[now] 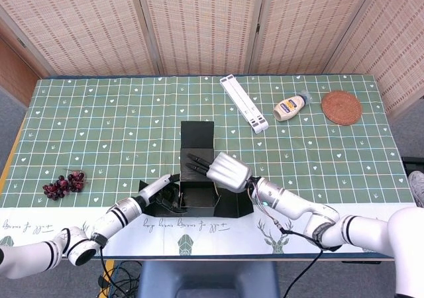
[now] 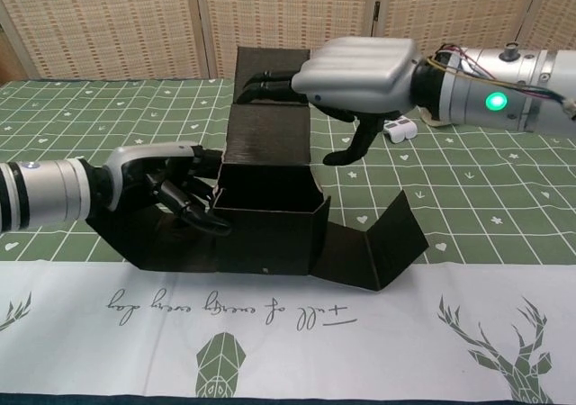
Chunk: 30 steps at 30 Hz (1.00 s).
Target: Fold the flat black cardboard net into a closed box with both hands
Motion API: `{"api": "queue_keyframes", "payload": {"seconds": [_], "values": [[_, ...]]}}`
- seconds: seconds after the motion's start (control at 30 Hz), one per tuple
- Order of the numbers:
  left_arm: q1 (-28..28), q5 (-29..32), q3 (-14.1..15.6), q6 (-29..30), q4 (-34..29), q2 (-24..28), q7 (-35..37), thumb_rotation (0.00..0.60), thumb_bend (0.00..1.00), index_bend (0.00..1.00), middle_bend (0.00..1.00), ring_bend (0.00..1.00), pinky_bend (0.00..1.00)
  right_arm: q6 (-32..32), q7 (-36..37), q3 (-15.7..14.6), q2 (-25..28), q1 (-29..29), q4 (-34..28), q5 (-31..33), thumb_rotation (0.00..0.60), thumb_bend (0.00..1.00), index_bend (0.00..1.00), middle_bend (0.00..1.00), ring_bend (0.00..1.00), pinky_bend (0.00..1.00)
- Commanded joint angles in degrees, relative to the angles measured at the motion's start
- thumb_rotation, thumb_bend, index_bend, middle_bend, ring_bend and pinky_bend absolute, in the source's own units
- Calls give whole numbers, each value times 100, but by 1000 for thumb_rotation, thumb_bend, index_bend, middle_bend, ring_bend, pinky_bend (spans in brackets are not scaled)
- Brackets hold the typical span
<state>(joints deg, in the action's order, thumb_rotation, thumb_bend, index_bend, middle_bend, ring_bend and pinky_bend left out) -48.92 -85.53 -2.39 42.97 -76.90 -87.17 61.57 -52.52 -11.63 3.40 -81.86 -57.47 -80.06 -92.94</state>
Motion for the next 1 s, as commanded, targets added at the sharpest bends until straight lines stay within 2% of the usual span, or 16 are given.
{"api": "queue_keyframes", "payload": {"seconds": [0.03, 0.37, 0.73, 0.83, 0.9, 1.0], "values": [[11, -132, 16, 101, 11, 135, 237, 600, 62, 258, 268, 586, 791, -273, 163, 2, 199, 195, -112, -5, 600, 295, 0, 0, 727, 1000], [-13, -522, 136, 435, 146, 505, 1340, 600, 62, 258, 268, 583, 791, -1319, 780, -1, 662, 1054, -257, 194, 600, 297, 0, 0, 727, 1000], [-211, -926, 257, 828, 239, 958, 2983, 600, 62, 256, 268, 576, 791, -2313, 1366, -69, 671, 1858, -213, 106, 600, 296, 0, 18, 727, 1000], [-299, -1041, 313, 915, 251, 1081, 3444, 600, 62, 255, 268, 574, 791, -2461, 1409, -64, 527, 1990, -102, 82, 600, 241, 0, 18, 727, 1000], [-365, -1120, 348, 983, 245, 1161, 3750, 600, 62, 253, 268, 574, 791, -2564, 1431, -33, 362, 2051, -13, 59, 600, 157, 0, 18, 727, 1000], [-471, -1229, 402, 1074, 271, 1247, 4173, 600, 62, 251, 268, 573, 791, -2698, 1367, 54, 31, 2074, 199, 1, 600, 90, 0, 11, 727, 1000]]}}
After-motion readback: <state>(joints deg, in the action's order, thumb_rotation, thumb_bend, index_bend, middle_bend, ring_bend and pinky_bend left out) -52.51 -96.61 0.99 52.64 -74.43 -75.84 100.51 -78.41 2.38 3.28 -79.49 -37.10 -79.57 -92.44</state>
